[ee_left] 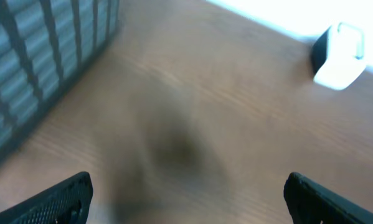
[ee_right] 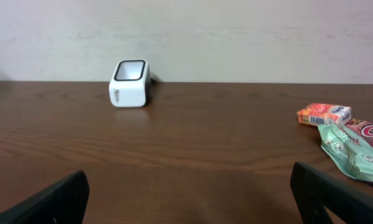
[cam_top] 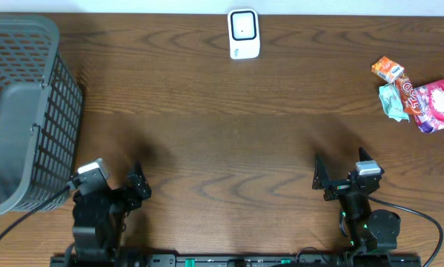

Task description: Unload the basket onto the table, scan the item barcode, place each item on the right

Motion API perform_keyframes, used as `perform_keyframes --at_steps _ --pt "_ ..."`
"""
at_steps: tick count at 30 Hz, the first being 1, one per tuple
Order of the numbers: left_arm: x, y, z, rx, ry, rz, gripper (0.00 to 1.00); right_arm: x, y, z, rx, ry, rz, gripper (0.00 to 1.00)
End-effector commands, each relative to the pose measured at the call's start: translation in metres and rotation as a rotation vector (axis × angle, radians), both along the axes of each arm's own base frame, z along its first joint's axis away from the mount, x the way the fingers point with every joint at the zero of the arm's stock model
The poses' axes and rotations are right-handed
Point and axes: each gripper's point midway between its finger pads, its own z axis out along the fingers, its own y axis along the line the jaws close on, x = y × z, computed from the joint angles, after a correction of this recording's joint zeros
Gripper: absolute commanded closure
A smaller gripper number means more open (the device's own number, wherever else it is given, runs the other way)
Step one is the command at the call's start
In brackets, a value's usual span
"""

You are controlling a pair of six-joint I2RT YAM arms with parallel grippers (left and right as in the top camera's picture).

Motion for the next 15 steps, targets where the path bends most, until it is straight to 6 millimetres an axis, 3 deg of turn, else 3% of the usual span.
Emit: perform_keyframes --at_steps 1,7,11,15 --pt "0.006 0.001 0.006 0.075 -0.099 -0.028 0.02 0.0 -0.001 0.0 0.009 0.001 -0.007 0.01" --pt "0.025 -0.001 0.002 0.093 -0.252 -0.033 0.02 0.0 -0.001 0.0 0.009 0.001 -0.007 0.01" --pt "0.035 -0.017 0.007 0.124 -0.388 -0.13 0.02 0.0 -0.001 0.0 0.01 0.001 -0.007 0.01" --pt "0.039 -0.021 0.008 0.135 -0.45 -0.151 0.02 0.0 -0.001 0.0 0.01 0.001 -0.007 0.01"
